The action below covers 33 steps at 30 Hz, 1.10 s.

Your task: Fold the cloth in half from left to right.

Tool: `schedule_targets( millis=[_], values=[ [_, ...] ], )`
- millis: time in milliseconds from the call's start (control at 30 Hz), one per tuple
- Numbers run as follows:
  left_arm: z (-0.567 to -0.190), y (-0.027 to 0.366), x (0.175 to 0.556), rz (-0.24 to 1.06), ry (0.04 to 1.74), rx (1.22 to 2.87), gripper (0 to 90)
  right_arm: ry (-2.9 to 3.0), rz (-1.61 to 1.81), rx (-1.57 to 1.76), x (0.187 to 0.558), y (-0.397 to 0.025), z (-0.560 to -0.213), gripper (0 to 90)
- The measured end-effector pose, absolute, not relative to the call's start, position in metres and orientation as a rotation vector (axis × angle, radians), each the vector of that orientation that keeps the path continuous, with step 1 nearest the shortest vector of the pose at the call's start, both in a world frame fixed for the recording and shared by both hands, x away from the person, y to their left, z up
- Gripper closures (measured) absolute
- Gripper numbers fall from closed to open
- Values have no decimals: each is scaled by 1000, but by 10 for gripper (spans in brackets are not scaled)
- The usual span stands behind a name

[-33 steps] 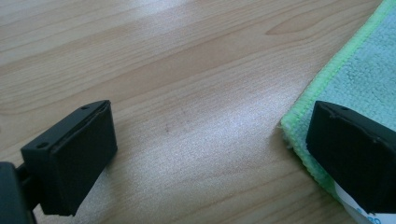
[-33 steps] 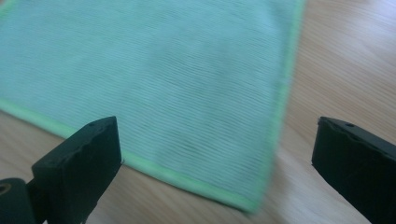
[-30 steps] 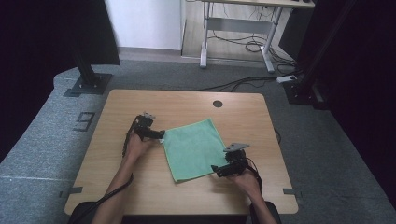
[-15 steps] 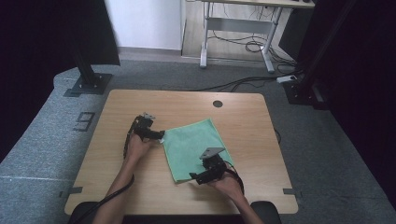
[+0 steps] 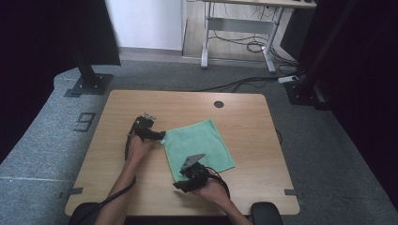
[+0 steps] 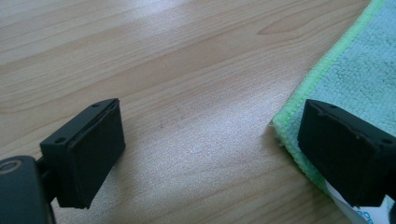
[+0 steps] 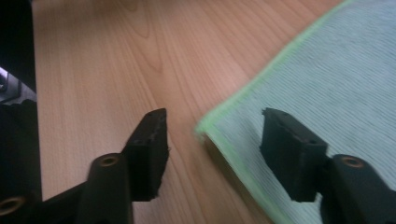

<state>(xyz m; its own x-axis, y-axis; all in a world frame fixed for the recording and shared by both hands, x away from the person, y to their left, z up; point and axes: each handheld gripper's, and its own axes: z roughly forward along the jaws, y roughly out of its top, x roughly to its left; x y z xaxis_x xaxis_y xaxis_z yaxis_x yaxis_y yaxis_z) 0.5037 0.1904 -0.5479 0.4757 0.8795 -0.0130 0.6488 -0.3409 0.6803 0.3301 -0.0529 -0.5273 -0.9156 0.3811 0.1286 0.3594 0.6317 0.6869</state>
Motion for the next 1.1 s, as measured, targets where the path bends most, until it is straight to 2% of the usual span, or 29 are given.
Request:
schedule_targets(
  millis=[200,233,267,367,467,667,700,733,867,1100],
  values=[
    [-548,190,503,479,1258,2098,79,2836,1112,574,329,-38,-529,587],
    [-548,190,503,479,1258,2098,94,2836,1112,574,329,-38,-529,587],
    [-547,190,501,479,1242,2095,116,2830,1072,576,330,-35,-530,653],
    [-547,189,500,479,1231,2094,164,2824,1027,590,331,-34,-533,761],
    [-546,188,498,472,1189,2093,267,2814,1025,611,333,-36,-533,839],
    [-546,183,493,453,1130,2092,552,2821,1053,652,336,-40,-534,856],
    [-546,182,493,447,1116,2095,552,2822,1054,652,336,-40,-534,856],
    [-546,180,492,426,1104,2092,662,2821,1056,651,336,-40,-535,856],
    [-546,178,491,356,1123,2061,875,2824,1078,676,337,-41,-535,856],
    [-546,181,486,371,1147,2048,892,2845,1118,690,339,-41,-535,856]
  ],
)
